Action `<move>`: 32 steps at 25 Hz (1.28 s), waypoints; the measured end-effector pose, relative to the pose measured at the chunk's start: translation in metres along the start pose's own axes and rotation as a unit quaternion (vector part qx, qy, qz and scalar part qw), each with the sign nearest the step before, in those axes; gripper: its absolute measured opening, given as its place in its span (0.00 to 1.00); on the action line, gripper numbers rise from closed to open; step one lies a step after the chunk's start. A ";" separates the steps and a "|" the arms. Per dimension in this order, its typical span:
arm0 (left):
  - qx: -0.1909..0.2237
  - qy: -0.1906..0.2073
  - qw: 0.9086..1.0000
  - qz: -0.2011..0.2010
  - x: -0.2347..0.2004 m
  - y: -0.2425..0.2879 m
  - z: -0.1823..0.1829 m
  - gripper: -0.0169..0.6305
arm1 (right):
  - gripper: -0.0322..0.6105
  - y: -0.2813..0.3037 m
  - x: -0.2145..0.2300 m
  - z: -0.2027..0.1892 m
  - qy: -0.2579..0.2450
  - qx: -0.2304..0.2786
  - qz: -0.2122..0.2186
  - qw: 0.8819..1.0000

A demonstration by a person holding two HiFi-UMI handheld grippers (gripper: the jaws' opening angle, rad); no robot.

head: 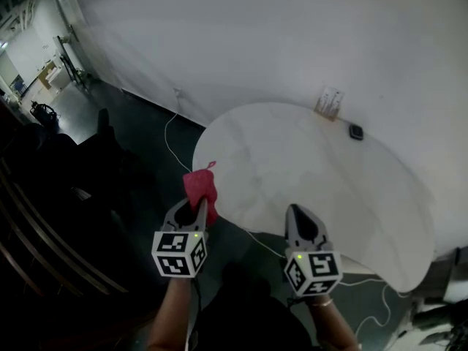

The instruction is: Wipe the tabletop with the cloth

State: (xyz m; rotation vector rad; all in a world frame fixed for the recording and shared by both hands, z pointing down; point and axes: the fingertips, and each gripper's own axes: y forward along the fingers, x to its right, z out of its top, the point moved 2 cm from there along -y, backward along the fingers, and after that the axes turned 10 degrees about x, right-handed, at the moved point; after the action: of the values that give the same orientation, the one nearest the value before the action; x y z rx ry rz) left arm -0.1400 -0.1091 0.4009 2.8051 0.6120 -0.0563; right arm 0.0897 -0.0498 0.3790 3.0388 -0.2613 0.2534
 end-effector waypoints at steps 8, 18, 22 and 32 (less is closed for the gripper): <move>0.038 0.009 0.999 -0.009 0.018 -0.004 0.014 0.10 | 0.05 -0.011 0.010 0.010 -0.007 0.012 0.003 1.000; 0.056 0.009 0.998 0.004 0.025 -0.021 0.009 0.10 | 0.05 -0.021 0.019 0.017 -0.019 0.027 0.010 0.999; 0.066 0.009 0.998 0.002 0.031 -0.026 0.008 0.10 | 0.05 -0.024 0.019 0.014 -0.014 0.021 0.024 0.999; 0.063 0.010 0.998 0.004 0.039 -0.035 0.004 0.10 | 0.05 -0.029 0.016 0.021 -0.020 0.028 0.046 0.998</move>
State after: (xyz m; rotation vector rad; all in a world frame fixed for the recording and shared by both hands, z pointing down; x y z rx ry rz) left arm -0.1187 -0.0643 0.3842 2.9329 0.6227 -0.0689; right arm 0.1141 -0.0263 0.3590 3.0941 -0.4043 0.2111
